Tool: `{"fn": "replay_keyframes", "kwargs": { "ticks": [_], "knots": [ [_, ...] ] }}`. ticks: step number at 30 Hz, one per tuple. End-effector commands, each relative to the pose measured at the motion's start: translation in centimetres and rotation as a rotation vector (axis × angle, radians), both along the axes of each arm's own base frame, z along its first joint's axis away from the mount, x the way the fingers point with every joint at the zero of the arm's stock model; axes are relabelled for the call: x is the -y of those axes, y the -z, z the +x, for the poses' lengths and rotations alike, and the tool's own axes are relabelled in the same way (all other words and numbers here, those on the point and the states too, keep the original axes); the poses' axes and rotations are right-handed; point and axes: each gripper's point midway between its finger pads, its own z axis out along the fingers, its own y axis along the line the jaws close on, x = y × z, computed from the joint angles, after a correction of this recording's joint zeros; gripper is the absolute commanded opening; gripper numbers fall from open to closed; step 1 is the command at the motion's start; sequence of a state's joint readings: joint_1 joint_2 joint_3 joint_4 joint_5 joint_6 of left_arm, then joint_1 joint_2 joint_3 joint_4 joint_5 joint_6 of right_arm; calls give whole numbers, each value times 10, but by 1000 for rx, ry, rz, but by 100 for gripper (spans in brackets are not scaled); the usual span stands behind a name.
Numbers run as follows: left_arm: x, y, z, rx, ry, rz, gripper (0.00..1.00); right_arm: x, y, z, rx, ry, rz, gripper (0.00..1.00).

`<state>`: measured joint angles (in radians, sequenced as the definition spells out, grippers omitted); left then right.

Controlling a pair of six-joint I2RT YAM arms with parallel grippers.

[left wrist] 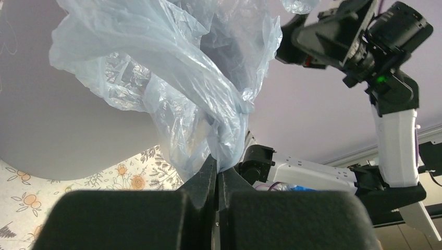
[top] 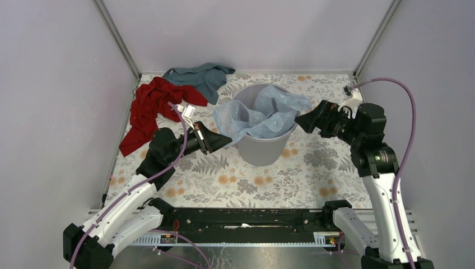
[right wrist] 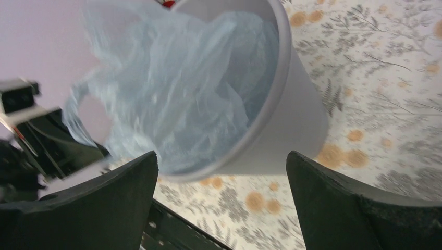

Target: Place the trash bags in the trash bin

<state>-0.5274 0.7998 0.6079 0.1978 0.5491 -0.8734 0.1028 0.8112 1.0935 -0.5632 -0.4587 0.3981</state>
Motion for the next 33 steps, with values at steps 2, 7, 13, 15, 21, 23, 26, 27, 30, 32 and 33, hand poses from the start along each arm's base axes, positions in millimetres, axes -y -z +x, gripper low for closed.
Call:
{"fn": "replay_keyframes", "kwargs": {
  "ticks": [2,7,13,15,21,23,26,27,30,32,33],
  "knots": [
    [0,-18,-10,40,34,-70,0,-14,-46,37,72,54,234,98],
    [0,-15,-14,30,50,-64,0,-8,-48,62,69,109,210,84],
    [-2,-5,-16,4,48,-12,8,-24,-56,78,61,38,300,57],
    [-1,0,-16,-18,56,5,8,-29,-59,77,50,19,337,62],
    [2,0,-16,-38,67,-11,8,-44,-46,79,3,14,284,74],
    [3,1,-17,-44,76,-14,8,-59,-42,75,12,-5,221,79],
    [3,6,-17,-59,79,-15,6,-66,-32,77,24,37,131,85],
    [3,7,-18,-61,81,-21,6,-60,-28,81,24,73,105,84],
    [3,8,-21,-74,91,-32,5,-44,-17,91,23,159,29,71],
    [3,9,-21,-77,88,-34,4,-44,-16,93,25,152,9,59],
    [2,10,-22,-79,88,-34,3,-47,-17,92,28,133,10,53]
  ]
}}
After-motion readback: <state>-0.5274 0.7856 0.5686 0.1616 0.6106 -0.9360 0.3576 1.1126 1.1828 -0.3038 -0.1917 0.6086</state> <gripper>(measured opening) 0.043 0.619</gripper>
